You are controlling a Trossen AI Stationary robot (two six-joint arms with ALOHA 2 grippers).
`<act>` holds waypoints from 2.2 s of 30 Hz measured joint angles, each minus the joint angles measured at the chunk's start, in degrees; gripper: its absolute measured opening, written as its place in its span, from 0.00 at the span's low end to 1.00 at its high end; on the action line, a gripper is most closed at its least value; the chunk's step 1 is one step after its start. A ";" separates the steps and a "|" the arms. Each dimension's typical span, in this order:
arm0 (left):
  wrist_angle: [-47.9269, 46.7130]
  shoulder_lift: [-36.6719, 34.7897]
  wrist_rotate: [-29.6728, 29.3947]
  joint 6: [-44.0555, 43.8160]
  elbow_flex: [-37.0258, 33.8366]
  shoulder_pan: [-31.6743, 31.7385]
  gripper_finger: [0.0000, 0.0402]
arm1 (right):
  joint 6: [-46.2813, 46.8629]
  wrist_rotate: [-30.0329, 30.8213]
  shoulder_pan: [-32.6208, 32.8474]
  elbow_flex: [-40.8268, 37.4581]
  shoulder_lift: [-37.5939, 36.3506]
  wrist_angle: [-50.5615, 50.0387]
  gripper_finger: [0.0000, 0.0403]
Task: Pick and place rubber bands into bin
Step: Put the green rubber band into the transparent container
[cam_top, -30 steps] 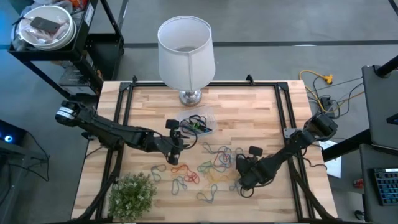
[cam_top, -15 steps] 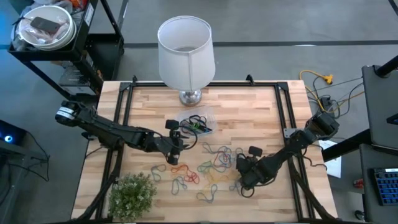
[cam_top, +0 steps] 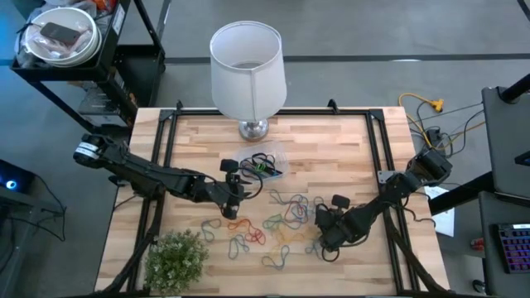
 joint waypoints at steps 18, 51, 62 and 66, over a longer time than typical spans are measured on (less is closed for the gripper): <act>0.02 -0.33 0.00 0.04 0.00 -0.07 0.32 | -11.47 6.73 0.99 4.09 -2.88 -1.96 0.02; -15.44 -0.87 0.02 -12.00 -1.88 -0.33 0.32 | -70.89 18.74 -23.31 13.70 -3.23 24.75 0.02; -15.49 -0.87 0.09 -14.97 -1.90 -0.68 0.32 | -74.63 -1.12 -36.18 12.55 -1.24 36.10 0.02; -15.25 -0.87 0.10 -15.04 -1.92 -0.83 0.32 | -73.39 -4.00 -39.80 12.55 1.28 38.05 0.02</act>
